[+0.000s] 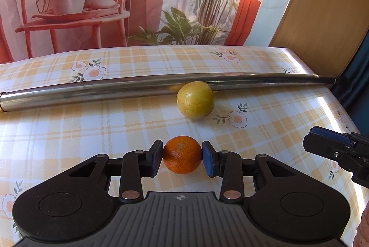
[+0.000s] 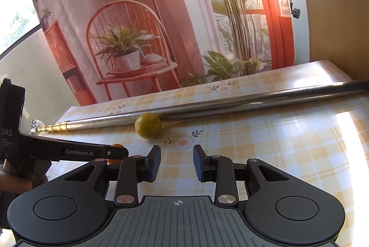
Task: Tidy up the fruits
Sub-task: 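Grasp the mandarin with the left tool, then grasp the green-yellow lemon with the right tool while the left tool holds the mandarin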
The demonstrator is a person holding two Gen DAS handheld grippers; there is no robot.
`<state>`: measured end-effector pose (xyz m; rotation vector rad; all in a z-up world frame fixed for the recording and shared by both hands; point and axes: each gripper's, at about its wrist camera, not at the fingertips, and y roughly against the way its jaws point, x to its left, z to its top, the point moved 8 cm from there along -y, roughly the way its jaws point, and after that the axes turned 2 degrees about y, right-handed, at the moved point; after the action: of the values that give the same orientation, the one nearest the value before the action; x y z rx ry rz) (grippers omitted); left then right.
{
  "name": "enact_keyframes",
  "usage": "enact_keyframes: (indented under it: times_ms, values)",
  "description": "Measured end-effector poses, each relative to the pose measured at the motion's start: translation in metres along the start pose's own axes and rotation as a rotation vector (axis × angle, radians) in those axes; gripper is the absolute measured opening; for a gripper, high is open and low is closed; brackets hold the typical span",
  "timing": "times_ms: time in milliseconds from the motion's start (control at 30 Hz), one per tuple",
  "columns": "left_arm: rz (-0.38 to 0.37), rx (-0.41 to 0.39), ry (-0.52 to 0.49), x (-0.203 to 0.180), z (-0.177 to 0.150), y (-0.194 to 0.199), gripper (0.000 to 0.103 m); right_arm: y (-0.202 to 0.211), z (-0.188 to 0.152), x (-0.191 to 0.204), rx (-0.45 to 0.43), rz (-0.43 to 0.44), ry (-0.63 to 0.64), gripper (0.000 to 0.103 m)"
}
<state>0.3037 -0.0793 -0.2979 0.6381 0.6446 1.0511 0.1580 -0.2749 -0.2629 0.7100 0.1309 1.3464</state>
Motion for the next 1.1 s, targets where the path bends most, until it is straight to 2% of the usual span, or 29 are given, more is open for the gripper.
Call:
enact_keyframes:
  times_ms: [167, 400, 467, 600, 767, 867, 1100]
  values:
    - [0.012, -0.031, 0.010, 0.010, -0.004, 0.026, 0.039, 0.002, 0.005, 0.009, 0.003, 0.008, 0.023, 0.030]
    - [0.090, -0.106, 0.036, 0.044, -0.019, 0.074, 0.039, -0.002, 0.019, 0.025, -0.044, 0.034, 0.074, 0.037]
    - [0.115, -0.123, 0.054, 0.054, -0.025, 0.084, 0.039, -0.008, 0.023, 0.028, -0.073, 0.051, 0.078, 0.040]
    - [0.160, -0.148, 0.115, 0.075, -0.038, 0.103, 0.039, -0.030, 0.030, 0.033, -0.100, 0.041, 0.128, 0.041]
    - [0.188, -0.155, 0.182, 0.092, -0.047, 0.110, 0.039, -0.067, 0.028, 0.041, -0.077, 0.030, 0.200, 0.042]
    - [0.192, -0.162, 0.228, 0.100, -0.049, 0.111, 0.039, -0.087, 0.024, 0.048, -0.055, 0.047, 0.226, 0.053]
    - [0.194, -0.157, 0.266, 0.103, -0.064, 0.111, 0.039, -0.113, 0.022, 0.056, -0.027, 0.080, 0.258, 0.053]
